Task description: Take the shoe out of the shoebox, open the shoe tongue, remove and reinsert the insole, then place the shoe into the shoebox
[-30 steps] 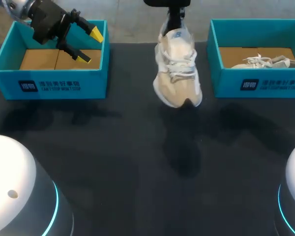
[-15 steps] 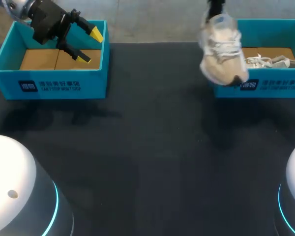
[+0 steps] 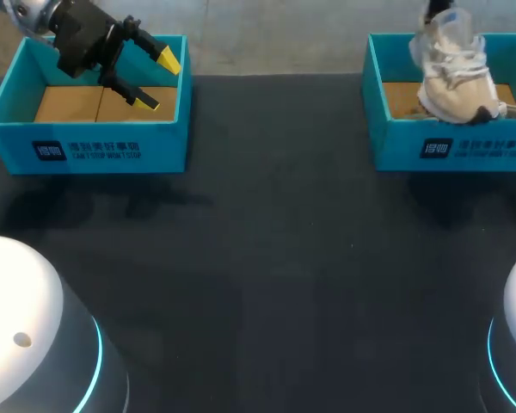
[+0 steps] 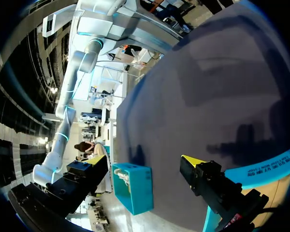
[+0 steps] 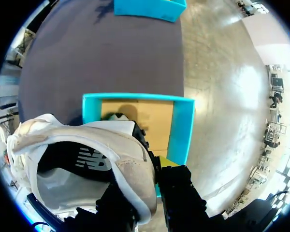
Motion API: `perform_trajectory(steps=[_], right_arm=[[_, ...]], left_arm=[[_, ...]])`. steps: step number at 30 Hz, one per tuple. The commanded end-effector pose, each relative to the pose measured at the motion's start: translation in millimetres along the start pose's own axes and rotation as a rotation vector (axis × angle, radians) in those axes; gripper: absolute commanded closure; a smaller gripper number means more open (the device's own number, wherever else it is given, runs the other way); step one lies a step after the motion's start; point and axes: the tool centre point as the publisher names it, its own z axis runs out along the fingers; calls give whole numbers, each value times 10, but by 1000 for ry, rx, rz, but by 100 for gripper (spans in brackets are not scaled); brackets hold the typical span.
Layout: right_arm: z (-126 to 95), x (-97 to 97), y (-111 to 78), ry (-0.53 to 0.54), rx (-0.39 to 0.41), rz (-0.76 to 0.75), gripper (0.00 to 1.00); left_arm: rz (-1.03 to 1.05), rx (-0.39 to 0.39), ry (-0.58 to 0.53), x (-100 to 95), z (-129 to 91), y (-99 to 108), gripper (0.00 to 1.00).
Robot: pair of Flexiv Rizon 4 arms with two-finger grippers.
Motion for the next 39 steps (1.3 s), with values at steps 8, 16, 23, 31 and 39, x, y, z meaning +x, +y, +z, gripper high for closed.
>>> perform_trajectory(steps=[8,16,23,31,39], right_arm=[[46,-188,-223,12,-8,37,100],[46,-188,-223,12,-8,37,100],[46,-188,-223,12,-8,37,100],[183,-323,-635,14,20,73,100],[356,-358,-1193,39,11,118,100]], left_arm=[[1,-1,3,-2,0,-2,0],[1,-1,3,-2,0,-2,0],[1,-1,3,-2,0,-2,0],[1,-1,3,-2,0,-2,0],[1,-1,3,-2,0,-2,0]])
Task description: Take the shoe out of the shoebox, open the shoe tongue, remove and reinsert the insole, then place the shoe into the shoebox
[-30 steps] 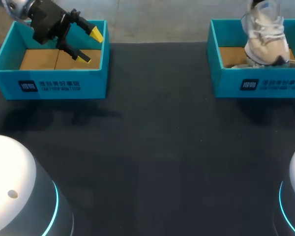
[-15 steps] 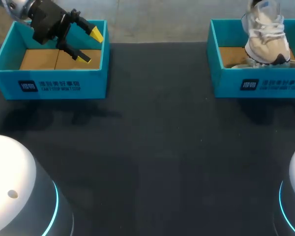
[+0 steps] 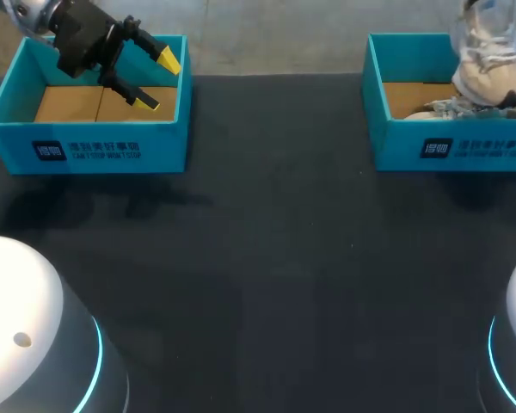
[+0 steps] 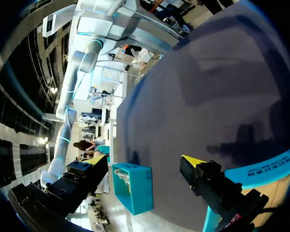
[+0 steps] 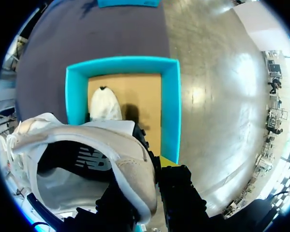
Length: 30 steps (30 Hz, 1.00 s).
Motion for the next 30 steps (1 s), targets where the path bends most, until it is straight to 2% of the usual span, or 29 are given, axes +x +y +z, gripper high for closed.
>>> perform_trajectory(steps=[1,4,9,10,12,13,16,25,29,30], right_arm=[[134,-101,-335,28,-9,30,100],[170,-131,-440,26,11,65,100],[188,-166,-464,1,45,145,100],[198,-169,-480,-3,79,222,100],[208,-169,-517,13,77,308,100],[224,-177,-572,23,103,441,100],[224,-128,-648,31,122,652,100],[63,-17,-747,28,102,1309,100],[49,43,-757,45,170,1543,100],[48,71,-781,52,224,1623,100]], left_arm=[[1,0,3,-2,-1,-2,0],[1,0,3,-2,-1,-2,0],[1,0,3,-2,-1,-2,0],[1,0,3,-2,-1,-2,0],[1,0,3,-2,-1,-2,0],[1,0,3,-2,-1,-2,0],[1,0,3,-2,-1,-2,0],[1,0,3,-2,-1,-2,0],[1,0,3,-2,-1,-2,0],[1,0,3,-2,-1,-2,0]])
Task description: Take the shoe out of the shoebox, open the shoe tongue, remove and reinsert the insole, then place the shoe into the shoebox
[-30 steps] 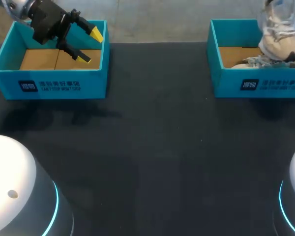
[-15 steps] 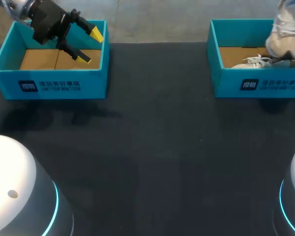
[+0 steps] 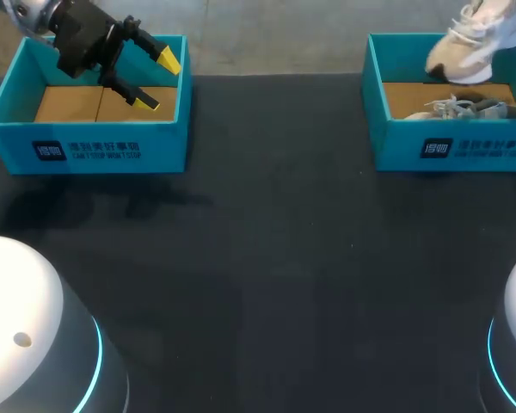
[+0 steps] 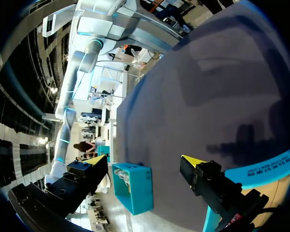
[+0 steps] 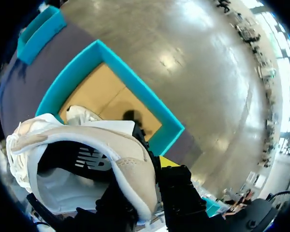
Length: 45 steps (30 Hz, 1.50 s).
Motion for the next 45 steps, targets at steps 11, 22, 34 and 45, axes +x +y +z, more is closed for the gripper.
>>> perform_trajectory(steps=[11,22,34,45], right_arm=[[16,63,-260,-3,256,1125,100],[37,86,-232,4,220,1056,100],[-2,79,-216,-22,153,948,100],[36,95,-204,16,146,933,100]], left_arm=[[1,0,3,-2,-1,-1,0],[1,0,3,-2,-1,-1,0],[1,0,3,-2,-1,-1,0],[1,0,3,-2,-1,-1,0]])
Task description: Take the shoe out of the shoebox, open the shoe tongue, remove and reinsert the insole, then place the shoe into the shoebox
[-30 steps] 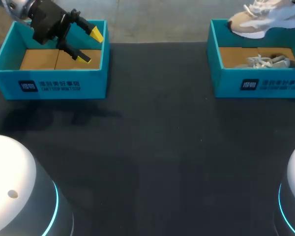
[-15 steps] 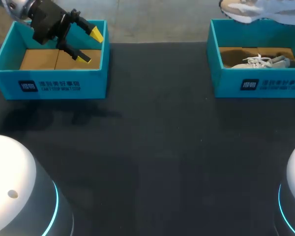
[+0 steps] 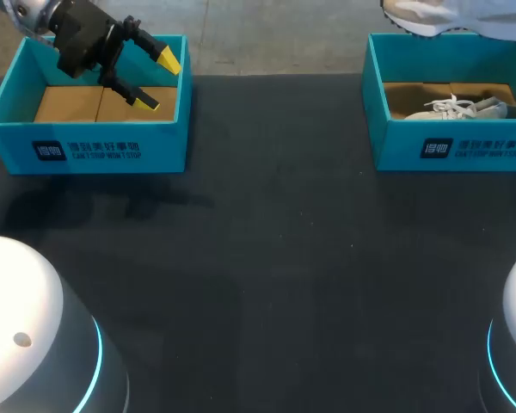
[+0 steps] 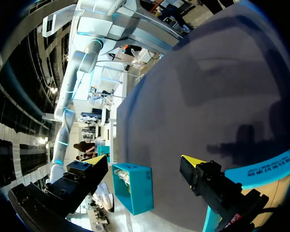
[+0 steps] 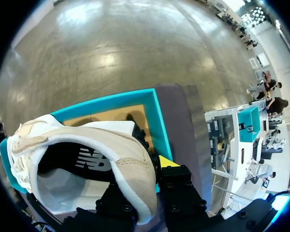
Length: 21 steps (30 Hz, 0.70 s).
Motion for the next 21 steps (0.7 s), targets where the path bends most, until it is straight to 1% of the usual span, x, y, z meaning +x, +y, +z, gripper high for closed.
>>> perform_trajectory(steps=[1,18,21], right_arm=[[-14,-12,-5,4,-2,0,100],[-14,-12,-5,4,-2,0,100],[60,-16,-35,4,4,-12,100]], left_arm=[[1,0,3,-3,-1,-1,0],[1,0,3,-3,-1,-1,0],[1,0,3,-3,-1,-1,0]])
